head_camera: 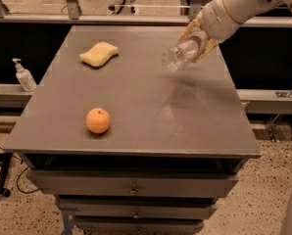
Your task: Place water bottle upright
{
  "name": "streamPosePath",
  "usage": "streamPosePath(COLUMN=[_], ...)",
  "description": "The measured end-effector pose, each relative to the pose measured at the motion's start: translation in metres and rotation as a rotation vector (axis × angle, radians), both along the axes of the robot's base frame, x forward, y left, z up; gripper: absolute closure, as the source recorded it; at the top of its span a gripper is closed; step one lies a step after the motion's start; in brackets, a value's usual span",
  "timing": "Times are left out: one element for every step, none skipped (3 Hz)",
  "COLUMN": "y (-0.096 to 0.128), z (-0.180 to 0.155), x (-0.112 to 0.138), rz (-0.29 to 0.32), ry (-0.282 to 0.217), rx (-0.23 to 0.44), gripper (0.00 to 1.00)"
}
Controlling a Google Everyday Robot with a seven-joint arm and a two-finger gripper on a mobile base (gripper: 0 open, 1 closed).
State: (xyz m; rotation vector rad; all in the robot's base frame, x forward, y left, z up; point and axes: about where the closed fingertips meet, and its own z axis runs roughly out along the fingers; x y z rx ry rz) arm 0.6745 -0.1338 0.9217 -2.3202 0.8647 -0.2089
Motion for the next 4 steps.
streamPosePath(y=[0.008,0.020,0.033,0.042], z=[0.014,0.031,0.041,0.054], x=[-0.003,-0.017,-0.028,-0.037], rz=[0.066,0.183,0.279,0.366], ry=[-0.079,-0.228,-0.383,-0.534], rx=[-0.012,0.017,0.120,0.208], gripper=[1.00,1.00,1.00,1.00])
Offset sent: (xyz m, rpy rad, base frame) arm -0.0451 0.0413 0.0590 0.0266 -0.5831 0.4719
